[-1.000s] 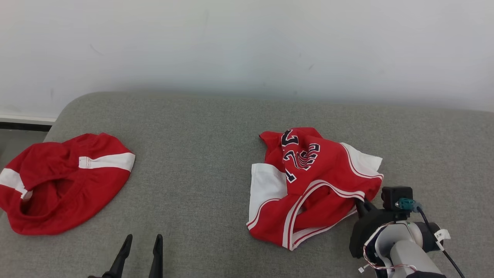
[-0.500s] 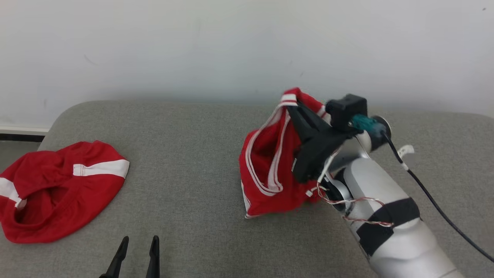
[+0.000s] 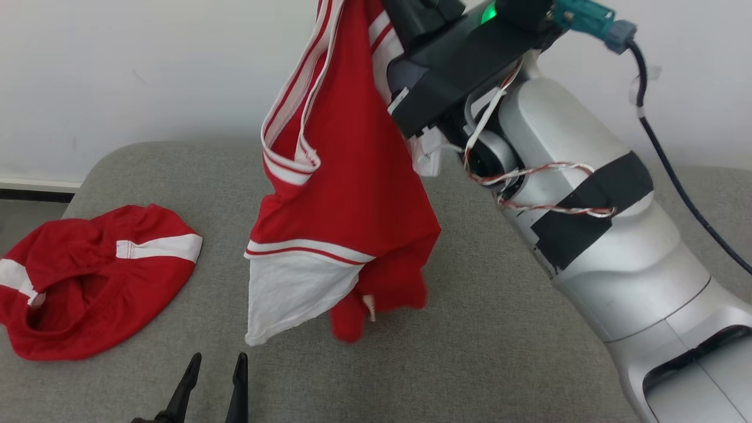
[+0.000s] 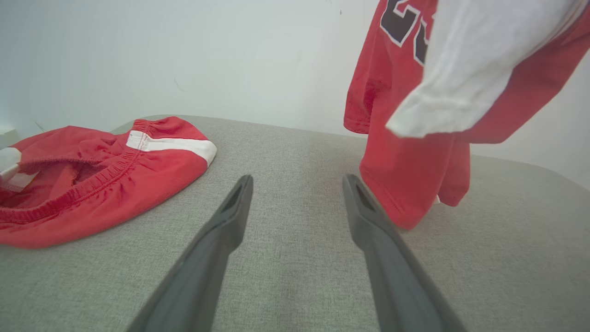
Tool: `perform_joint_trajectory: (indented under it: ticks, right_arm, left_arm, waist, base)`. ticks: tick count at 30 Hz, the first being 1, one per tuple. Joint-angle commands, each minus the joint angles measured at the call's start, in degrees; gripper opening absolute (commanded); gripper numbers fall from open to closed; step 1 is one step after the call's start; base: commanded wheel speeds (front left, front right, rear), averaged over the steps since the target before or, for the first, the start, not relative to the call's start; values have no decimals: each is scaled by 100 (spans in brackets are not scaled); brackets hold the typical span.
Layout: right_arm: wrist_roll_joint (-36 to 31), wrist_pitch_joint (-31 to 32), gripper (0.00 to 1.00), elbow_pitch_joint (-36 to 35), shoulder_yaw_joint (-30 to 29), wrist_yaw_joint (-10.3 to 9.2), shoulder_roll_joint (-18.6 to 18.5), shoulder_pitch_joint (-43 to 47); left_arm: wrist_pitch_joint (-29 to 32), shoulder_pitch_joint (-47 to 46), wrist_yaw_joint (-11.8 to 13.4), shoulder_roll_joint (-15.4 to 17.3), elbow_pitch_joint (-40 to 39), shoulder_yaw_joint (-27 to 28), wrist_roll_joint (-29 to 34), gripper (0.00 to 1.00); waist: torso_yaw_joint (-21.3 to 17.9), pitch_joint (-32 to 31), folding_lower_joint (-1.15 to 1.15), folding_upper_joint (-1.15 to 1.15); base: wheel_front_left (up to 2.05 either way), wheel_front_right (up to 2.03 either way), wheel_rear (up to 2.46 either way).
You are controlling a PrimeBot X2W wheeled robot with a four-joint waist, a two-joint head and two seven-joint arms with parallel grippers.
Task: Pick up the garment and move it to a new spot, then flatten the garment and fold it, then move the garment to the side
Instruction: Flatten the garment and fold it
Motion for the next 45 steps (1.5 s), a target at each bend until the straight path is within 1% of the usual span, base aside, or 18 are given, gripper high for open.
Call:
perform_joint_trajectory:
  ticks: [1, 4, 7, 10, 14, 18, 20, 25, 28, 31, 37, 39, 43, 44, 45]
  right_arm:
    - [23, -55, 0, 80, -35, -12, -6, -34]
    - [-4, -108, 0, 597, -207, -12, -8, -118]
    - [-172, -20, 0, 1239, -381, -12, -5, 115]
    - [-517, -11, 0, 1986, -644, -12, -10, 371]
    - [-944, -192, 0, 2845, -1044, -12, -215, 680]
    - [-1216, -392, 0, 3495, -1493, -12, -506, 818]
    - [-1335, -483, 0, 3705, -1727, -12, -688, 812]
    - [-1620, -587, 0, 3928, -2322, -12, -1094, 833]
    - [-1789, -614, 0, 3908, -2538, -12, -1236, 849]
    - [-1980, -611, 0, 3682, -2656, -12, -1258, 925]
    - [-2251, -604, 0, 3478, -2841, -12, -1295, 1167]
    - [-2340, -570, 0, 3493, -2985, -12, -1342, 1270]
    - [-2447, -384, 0, 3658, -3298, -12, -1317, 1465]
    - [-2487, -340, 33, 3702, -3378, -12, -1332, 1486]
    - [-2504, -272, 100, 3760, -3467, -12, -1349, 1524]
  left_arm:
    - [-20, -55, -8, 8, -9, -9, 45, 100]
    - [-20, -54, -8, -4, -24, 21, 46, 100]
    - [-20, -65, -8, -31, -41, 54, 49, 100]
    - [-20, -98, -8, -51, -45, 55, 64, 100]
    - [-20, -180, -8, -51, -60, 22, 87, 100]
    - [-20, -238, -8, -36, -56, -26, 99, 100]
    - [-20, -294, -8, -25, -59, -54, 95, 100]
    - [-20, -290, -8, 10, -57, -88, 73, 100]
    - [-20, -243, -8, 20, -42, -86, 71, 100]
    - [-20, -148, -8, 18, -33, -39, 77, 100]
    - [-20, -19, -8, -9, -48, 5, 91, 100]
    - [-20, 17, -8, -20, -63, 8, 100, 100]
    - [-20, -9, -8, -30, -80, -60, 112, 100]
    - [-20, -37, -8, -22, -87, -74, 108, 100]
    - [-20, -72, -8, -14, -89, -107, 104, 100]
  waist:
    - [-3, 8, 0, 0]
    - [-36, 33, 0, 0]
    - [-99, 76, 0, 0]
    - [-159, 122, 0, 0]
    - [-218, 209, 0, 0]
    - [-234, 279, 0, 0]
    - [-228, 310, 0, 0]
    - [-190, 334, 0, 0]
    - [-161, 296, 0, 0]
    - [-167, 227, 0, 0]
    - [-221, 97, 0, 0]
    - [-234, 75, 0, 0]
    - [-212, 97, 0, 0]
    - [-196, 121, 0, 0]
    - [-170, 146, 0, 0]
  base:
    - [0, 0, 0]
    - [0, 0, 0]
    - [0, 0, 0]
    - [0, 0, 0]
    - [0, 0, 0]
    - [0, 0, 0]
    - [0, 0, 0]
    - [0, 0, 0]
    - [0, 0, 0]
    - [0, 0, 0]
    - [0, 0, 0]
    - [0, 0, 0]
    - [0, 0, 0]
    - [0, 0, 0]
    - [0, 0, 0]
